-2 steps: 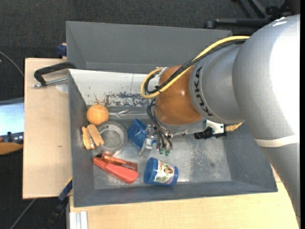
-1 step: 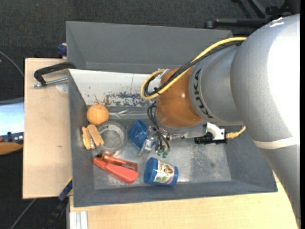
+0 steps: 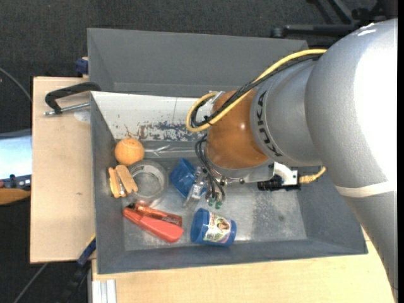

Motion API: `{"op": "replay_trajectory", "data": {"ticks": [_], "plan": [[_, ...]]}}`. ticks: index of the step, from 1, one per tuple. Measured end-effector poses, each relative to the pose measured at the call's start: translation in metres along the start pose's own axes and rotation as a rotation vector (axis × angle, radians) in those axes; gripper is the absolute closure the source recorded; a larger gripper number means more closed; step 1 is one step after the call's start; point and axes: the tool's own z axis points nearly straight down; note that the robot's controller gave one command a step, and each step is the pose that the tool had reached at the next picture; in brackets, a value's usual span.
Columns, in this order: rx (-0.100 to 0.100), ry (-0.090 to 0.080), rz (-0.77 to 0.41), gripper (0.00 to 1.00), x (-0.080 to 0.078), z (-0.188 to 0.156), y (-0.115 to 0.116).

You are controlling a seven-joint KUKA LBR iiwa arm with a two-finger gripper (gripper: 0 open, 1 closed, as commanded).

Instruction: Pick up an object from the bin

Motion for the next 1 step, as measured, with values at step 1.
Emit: {"op": "replay_trajectory", "data": {"ticks": [1], "plan": [[-0.004,-0.005,0.216,1.0,-0.0171,-0.0002,-0.0094]]}}
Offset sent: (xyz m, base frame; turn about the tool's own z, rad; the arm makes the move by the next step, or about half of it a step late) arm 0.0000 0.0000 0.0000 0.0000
